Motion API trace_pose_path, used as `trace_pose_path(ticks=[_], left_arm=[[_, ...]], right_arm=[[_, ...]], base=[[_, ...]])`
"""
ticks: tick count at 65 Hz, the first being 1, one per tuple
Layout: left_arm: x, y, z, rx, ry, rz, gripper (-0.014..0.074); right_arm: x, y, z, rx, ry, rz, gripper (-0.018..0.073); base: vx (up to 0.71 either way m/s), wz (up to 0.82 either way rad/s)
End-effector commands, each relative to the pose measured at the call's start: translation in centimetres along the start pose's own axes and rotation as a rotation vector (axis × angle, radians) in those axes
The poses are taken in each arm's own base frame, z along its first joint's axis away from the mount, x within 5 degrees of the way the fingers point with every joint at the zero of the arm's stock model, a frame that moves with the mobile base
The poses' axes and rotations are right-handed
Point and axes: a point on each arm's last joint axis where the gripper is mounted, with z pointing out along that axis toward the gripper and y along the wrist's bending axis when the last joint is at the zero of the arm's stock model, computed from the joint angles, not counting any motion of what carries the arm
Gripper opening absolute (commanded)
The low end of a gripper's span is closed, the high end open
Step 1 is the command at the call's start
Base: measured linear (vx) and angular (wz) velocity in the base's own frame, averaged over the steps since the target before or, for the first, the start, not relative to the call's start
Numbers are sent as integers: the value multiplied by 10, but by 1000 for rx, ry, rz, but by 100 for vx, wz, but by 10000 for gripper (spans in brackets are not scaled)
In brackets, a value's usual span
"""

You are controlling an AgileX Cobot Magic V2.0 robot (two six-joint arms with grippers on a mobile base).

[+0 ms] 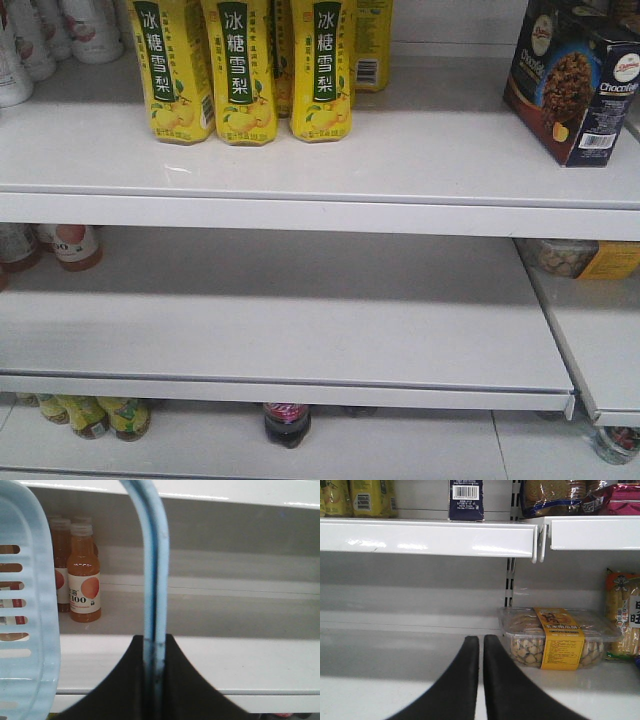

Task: Left arm holds basket, right arm returns cookies

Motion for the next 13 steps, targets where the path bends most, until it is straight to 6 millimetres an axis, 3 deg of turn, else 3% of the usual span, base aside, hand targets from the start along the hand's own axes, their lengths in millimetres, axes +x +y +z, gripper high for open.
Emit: trace_pose_path(ticks=[1, 13], left_arm=[[-21, -3, -5, 17, -158, 24, -3], [-21, -3, -5, 17, -158, 24, -3]], right_arm=[[-2, 0, -1, 7, -76, -11, -11], [-2, 0, -1, 7, -75, -11, -11]], base=[[0, 0], [0, 0]])
